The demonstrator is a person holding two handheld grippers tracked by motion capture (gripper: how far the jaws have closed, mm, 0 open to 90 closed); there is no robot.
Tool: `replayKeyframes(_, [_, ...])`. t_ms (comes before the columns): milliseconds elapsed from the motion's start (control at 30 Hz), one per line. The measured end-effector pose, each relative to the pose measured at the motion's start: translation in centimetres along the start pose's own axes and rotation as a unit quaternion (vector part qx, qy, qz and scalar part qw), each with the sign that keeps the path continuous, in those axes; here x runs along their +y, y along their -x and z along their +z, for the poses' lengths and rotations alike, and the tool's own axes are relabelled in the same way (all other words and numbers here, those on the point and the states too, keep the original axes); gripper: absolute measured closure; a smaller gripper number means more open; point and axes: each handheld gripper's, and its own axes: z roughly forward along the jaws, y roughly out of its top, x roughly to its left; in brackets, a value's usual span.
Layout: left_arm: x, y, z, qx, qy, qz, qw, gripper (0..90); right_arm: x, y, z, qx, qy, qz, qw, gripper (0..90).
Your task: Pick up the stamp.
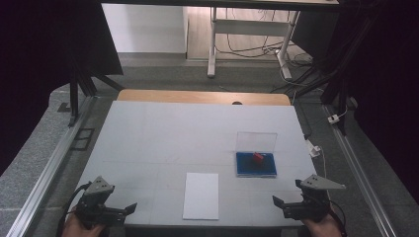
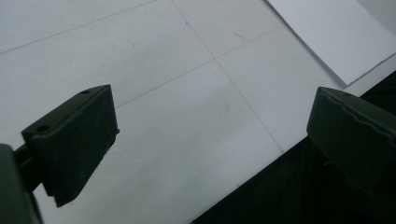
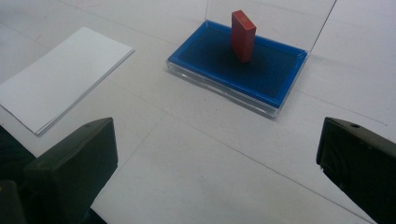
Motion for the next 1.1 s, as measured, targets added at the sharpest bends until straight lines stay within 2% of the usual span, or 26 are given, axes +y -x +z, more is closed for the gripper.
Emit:
replayKeyframes(200, [-0.15,-0.06,-0.23,-0.005,0.01,-0.001,0.9999,0.8,0.07,-0.08,0.14,0.003,-0.006,-0.003,1.0,0.0])
replayKeyframes(433, [-0.17,0.23,-0.23,0.002,0.01,0.011,0.9999,0.4,0.12,-0.07,0.26,0.008,-0.009,-0.003,0.9999,0.0])
replayKeyframes(767, [-0.28,-0.1,-0.39,-0.014,0.018,0.001,0.9997,0.0,0.14,-0.07,0.25,0.01,-0.008,-0.003,0.9999,0.0])
replayKeyframes(833, [-0.27,-0.16,-0.36,-0.017,0.017,0.001,0.9997,0.0,0.17,-0.15,0.24,0.01,-0.009,-0.01,0.9999,0.0])
replayKeyframes(1100, [-0.25,-0.11,-0.29,-0.015,0.013,0.004,0.9998,0.1,0.52,-0.3,-0.02,0.007,-0.001,-0.01,0.9999,0.0])
